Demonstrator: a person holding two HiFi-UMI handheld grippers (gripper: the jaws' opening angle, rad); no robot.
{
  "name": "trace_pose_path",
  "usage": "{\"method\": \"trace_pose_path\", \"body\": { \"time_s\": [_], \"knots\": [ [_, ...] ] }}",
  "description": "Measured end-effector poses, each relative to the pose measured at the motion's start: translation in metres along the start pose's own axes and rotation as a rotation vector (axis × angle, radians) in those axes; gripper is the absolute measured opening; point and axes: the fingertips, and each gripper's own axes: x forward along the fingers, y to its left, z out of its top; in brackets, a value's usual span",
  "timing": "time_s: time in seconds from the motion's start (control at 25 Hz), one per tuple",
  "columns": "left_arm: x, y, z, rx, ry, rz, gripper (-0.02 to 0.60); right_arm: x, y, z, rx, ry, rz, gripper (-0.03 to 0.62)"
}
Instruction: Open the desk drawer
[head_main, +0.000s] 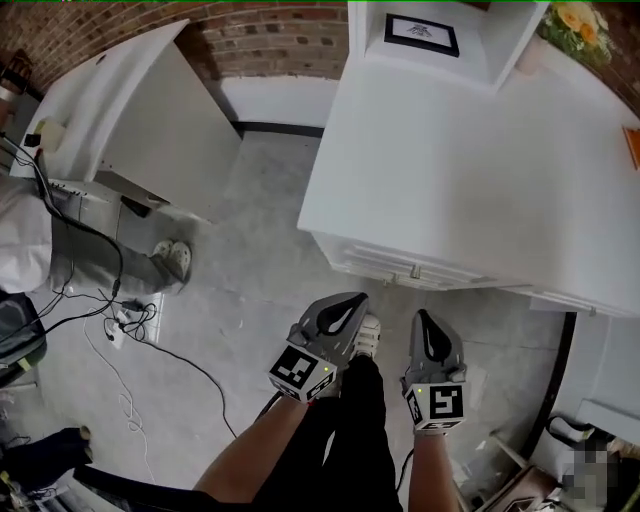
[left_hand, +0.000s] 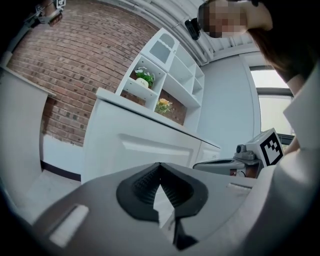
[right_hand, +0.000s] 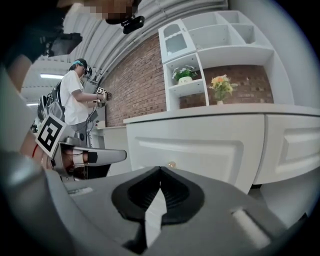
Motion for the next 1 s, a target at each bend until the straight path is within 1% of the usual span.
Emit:
{"method": "trace_pose_path", "body": {
  "time_s": [0.12, 0.36, 0.68, 0.84, 0.92, 1.0],
  "knots": [
    [0.009, 0.006, -0.012, 0.001, -0.006, -0.001, 0.002, 0.012, -0.003, -0.005, 0.000, -0.017, -0.015, 0.002],
    [0.030, 0.015, -0.031, 0.007, -0.008, -0.008, 0.002, 0.035, -0.016, -0.015, 0.039, -0.051, -0.061, 0.013],
    [0.059, 0.020, -0.034, 0.038, -0.044, -0.024, 0.002, 0.055, -0.024, -0.013, 0.079, -0.102, -0.090, 0.088],
    [0.069, 0.026, -0.031, 0.040, -0.064, -0.019, 0.002, 0.064, -0.025, -0.012, 0.129, -0.119, -0.104, 0.116],
    [0.072, 0.027, -0.032, 0.046, -0.062, -0.018, 0.002, 0.067, -0.026, -0.014, 0.152, -0.124, -0.116, 0.127],
    [0.076, 0.027, -0.038, 0.067, -0.037, -0.021, 0.002, 0.070, -0.028, -0.015, 0.162, -0.125, -0.127, 0.127]
  ]
}}
